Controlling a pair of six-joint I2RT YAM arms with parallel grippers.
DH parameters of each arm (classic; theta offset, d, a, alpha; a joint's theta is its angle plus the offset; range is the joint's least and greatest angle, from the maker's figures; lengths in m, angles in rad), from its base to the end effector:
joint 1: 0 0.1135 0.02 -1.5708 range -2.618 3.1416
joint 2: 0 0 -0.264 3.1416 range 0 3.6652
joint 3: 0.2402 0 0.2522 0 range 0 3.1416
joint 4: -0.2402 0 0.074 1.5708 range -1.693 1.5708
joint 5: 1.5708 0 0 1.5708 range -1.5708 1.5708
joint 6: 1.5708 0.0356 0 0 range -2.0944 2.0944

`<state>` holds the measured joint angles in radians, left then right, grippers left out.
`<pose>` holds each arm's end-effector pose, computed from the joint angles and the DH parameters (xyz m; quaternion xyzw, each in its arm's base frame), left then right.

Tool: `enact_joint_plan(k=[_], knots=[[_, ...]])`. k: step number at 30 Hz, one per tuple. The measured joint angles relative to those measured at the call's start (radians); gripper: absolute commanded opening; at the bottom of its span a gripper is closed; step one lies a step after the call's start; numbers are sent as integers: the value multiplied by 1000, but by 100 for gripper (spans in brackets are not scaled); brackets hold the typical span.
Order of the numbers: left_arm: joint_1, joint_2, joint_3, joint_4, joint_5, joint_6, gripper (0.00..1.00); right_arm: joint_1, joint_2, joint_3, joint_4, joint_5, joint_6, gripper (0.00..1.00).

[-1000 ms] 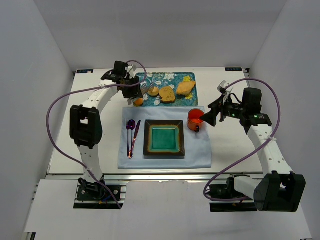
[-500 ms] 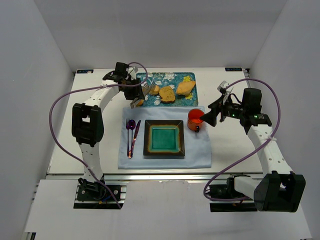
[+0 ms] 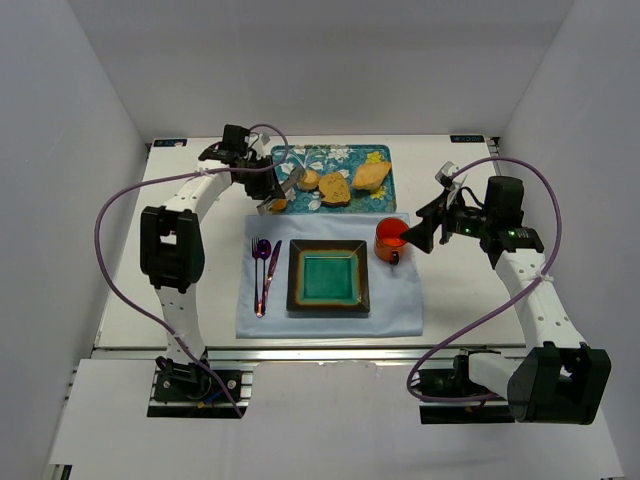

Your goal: Place the bread

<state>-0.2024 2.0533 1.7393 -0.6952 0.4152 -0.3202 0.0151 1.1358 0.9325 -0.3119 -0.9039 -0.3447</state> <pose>0.4387 -0.1047 0.2386 0.0017 0.9419 -0.2614 0.2108 0.2439 0.0317 0.3149 -0.3555 0.7253 0.2978 0.5088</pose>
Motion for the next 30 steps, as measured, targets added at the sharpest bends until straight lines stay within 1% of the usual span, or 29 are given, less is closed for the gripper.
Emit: enact_joint_plan(k=[4, 8, 10, 15, 19, 24, 27, 30], knots=[[0, 0, -21, 16, 23, -12, 15, 0, 0, 0, 0, -1, 1, 89], [2, -3, -30, 33, 41, -29, 6, 0, 0, 0, 0, -1, 1, 89], [9, -9, -31, 41, 47, -37, 3, 0, 0, 0, 0, -1, 1, 89], [26, -68, -62, 54, 71, -53, 2, 0, -2, 0, 0, -5, 1, 89], [42, -170, -130, 72, 94, -59, 2, 0, -8, 0, 0, -6, 1, 89], [52, -387, -302, 73, 151, -24, 2, 0, -13, 0, 0, -13, 1, 89], [47, -517, -430, 53, 204, 17, 2, 0, -13, 0, 0, -16, 1, 90], [25, -605, -552, 0, 235, 63, 3, 0, -10, 0, 0, -18, 1, 89]])
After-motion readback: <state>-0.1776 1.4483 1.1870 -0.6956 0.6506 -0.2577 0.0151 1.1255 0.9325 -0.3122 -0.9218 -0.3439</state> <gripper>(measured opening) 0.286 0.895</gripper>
